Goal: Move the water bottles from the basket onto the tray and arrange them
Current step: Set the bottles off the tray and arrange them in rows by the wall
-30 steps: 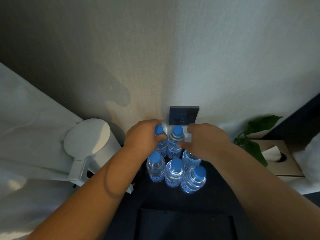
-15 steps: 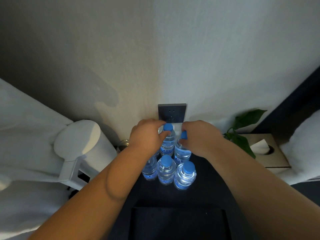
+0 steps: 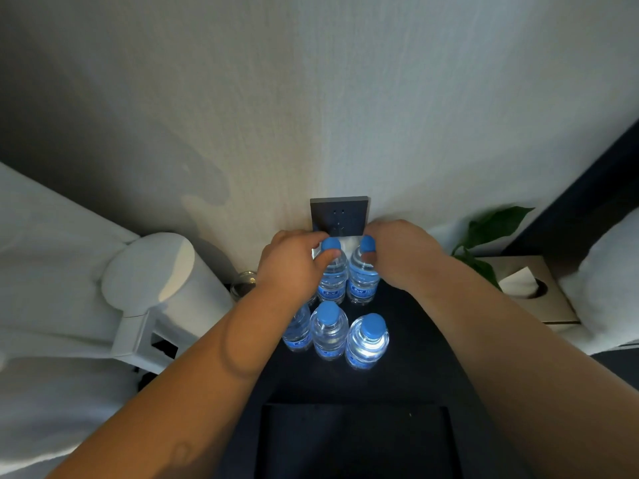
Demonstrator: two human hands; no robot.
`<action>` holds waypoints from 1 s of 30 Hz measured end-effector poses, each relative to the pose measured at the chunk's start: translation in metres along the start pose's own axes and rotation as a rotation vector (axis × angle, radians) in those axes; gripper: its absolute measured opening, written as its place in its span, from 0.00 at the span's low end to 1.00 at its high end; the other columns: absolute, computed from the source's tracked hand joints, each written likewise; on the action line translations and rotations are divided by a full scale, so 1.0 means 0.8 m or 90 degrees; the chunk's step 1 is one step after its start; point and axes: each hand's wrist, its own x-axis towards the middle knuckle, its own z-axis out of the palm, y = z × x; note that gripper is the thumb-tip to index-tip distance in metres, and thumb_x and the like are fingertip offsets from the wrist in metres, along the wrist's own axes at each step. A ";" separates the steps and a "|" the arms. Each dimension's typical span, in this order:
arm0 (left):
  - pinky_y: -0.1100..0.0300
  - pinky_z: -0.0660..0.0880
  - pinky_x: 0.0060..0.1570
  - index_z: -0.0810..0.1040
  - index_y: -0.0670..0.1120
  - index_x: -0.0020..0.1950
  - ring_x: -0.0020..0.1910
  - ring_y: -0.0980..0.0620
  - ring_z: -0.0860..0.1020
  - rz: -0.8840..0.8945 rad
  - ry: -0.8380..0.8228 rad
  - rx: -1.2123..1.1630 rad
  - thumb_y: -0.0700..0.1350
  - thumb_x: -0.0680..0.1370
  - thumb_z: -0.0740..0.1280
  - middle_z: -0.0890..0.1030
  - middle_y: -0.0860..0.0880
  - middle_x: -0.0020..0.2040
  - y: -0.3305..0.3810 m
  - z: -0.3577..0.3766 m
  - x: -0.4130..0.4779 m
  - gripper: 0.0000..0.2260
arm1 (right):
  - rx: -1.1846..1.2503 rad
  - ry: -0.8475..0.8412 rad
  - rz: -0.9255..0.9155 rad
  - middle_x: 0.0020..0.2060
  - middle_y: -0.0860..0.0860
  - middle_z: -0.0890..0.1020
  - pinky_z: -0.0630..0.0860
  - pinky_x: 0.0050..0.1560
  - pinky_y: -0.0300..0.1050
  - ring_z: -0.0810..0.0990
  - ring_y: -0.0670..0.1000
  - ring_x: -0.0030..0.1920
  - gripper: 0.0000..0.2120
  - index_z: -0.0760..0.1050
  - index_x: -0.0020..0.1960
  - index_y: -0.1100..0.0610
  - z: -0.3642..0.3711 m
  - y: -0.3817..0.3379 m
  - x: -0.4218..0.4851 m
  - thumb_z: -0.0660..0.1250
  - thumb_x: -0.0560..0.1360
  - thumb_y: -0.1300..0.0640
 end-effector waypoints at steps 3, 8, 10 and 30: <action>0.46 0.78 0.54 0.83 0.55 0.62 0.57 0.45 0.78 -0.004 -0.001 0.000 0.60 0.80 0.69 0.85 0.50 0.54 0.000 0.000 -0.001 0.15 | 0.003 0.013 0.012 0.56 0.54 0.82 0.74 0.48 0.46 0.80 0.54 0.53 0.13 0.77 0.64 0.54 0.004 -0.004 0.001 0.69 0.82 0.52; 0.46 0.78 0.53 0.83 0.54 0.62 0.56 0.45 0.77 0.000 -0.001 0.013 0.60 0.80 0.68 0.85 0.49 0.52 0.002 -0.001 -0.002 0.16 | 0.007 0.039 0.051 0.50 0.52 0.80 0.71 0.45 0.47 0.79 0.54 0.49 0.17 0.78 0.60 0.55 0.010 -0.005 0.002 0.69 0.81 0.43; 0.46 0.78 0.53 0.83 0.54 0.63 0.56 0.45 0.77 0.003 -0.001 0.027 0.60 0.80 0.68 0.85 0.50 0.52 0.002 -0.001 -0.001 0.16 | -0.027 0.032 0.063 0.45 0.50 0.75 0.71 0.44 0.47 0.76 0.53 0.47 0.20 0.78 0.58 0.55 0.010 -0.006 0.004 0.68 0.80 0.38; 0.49 0.76 0.57 0.81 0.54 0.68 0.62 0.46 0.75 -0.006 -0.010 0.047 0.62 0.81 0.66 0.84 0.51 0.59 0.001 0.001 -0.001 0.20 | 0.004 0.084 0.040 0.49 0.53 0.81 0.71 0.43 0.47 0.78 0.54 0.47 0.18 0.77 0.59 0.55 0.012 -0.003 0.005 0.66 0.82 0.41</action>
